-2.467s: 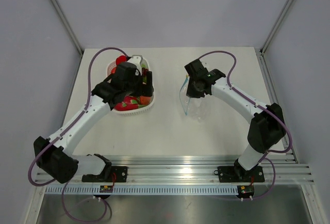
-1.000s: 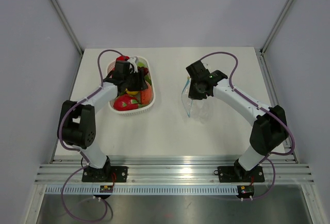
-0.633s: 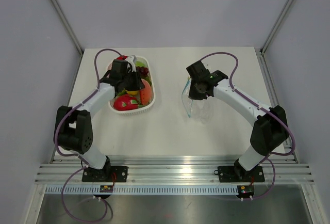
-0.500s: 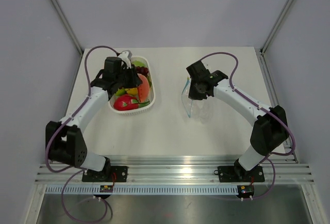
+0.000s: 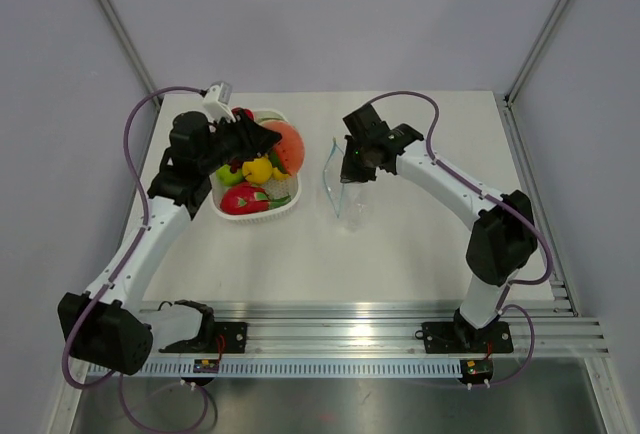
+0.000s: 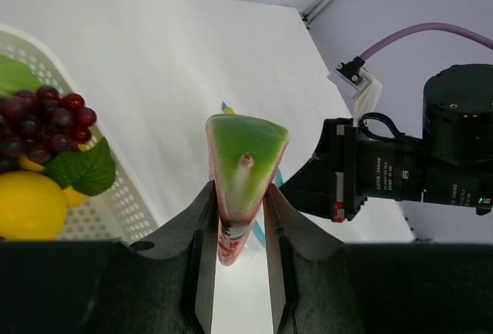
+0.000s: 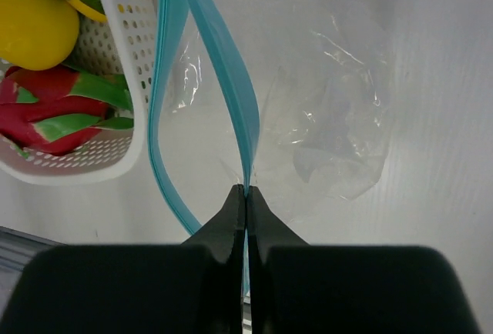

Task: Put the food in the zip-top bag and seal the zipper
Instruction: Place the fake fruit in the zipper food storage bag.

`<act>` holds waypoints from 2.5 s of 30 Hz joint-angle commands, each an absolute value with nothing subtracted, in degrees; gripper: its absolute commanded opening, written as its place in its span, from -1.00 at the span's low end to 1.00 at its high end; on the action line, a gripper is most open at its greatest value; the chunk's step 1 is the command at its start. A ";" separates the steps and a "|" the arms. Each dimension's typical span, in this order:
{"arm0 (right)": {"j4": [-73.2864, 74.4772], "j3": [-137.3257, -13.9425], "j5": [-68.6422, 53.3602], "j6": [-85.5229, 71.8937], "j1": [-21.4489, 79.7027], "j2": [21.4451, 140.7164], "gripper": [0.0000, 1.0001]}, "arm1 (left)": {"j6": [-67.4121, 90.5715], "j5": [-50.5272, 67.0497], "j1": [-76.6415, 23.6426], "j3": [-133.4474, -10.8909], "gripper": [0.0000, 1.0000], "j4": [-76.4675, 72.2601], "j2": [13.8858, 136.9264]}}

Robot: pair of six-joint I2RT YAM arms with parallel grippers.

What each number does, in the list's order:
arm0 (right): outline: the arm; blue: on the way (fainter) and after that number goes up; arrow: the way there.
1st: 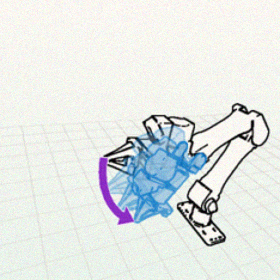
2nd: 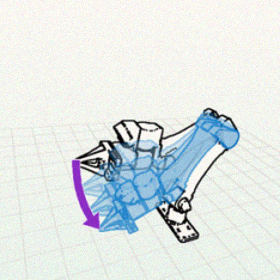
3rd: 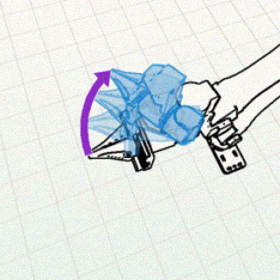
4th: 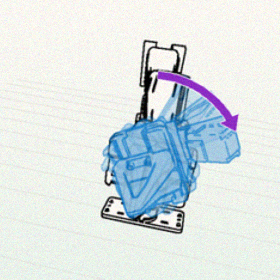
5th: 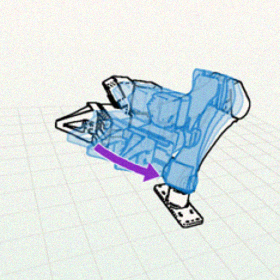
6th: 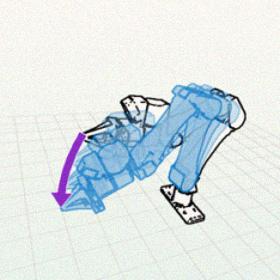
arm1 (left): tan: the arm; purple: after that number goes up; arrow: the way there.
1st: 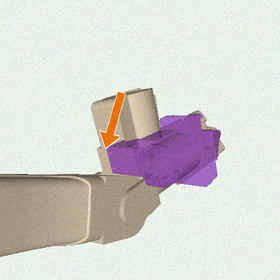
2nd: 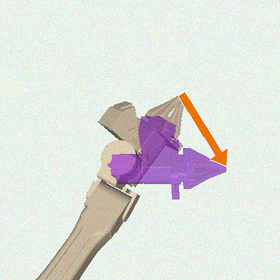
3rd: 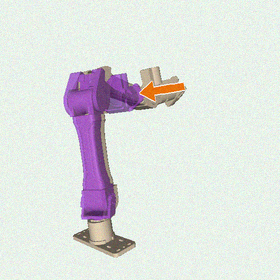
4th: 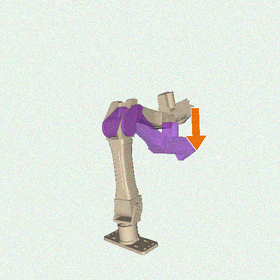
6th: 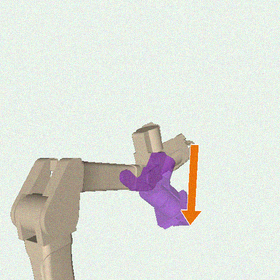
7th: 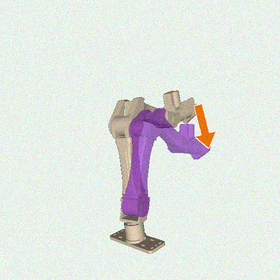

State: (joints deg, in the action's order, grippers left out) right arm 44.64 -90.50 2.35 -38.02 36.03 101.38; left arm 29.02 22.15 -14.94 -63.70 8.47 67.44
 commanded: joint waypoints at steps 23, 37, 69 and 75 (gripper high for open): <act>39.82 -92.47 -5.19 -44.30 38.32 99.06 -1.00 | 38.23 2.99 -29.88 -59.59 -1.00 -6.42 77.07; 36.39 -91.14 -7.21 -47.81 38.41 96.68 -1.00 | 36.56 -2.02 -31.46 -57.57 -1.00 -4.40 78.48; -6.22 -69.52 -17.49 -47.98 38.23 95.10 -1.00 | 31.55 2.64 -32.78 -60.47 -1.00 9.40 75.93; -10.46 -68.20 -20.04 -49.13 38.23 96.50 -1.00 | 31.29 3.77 -32.78 -59.06 -0.96 9.84 79.36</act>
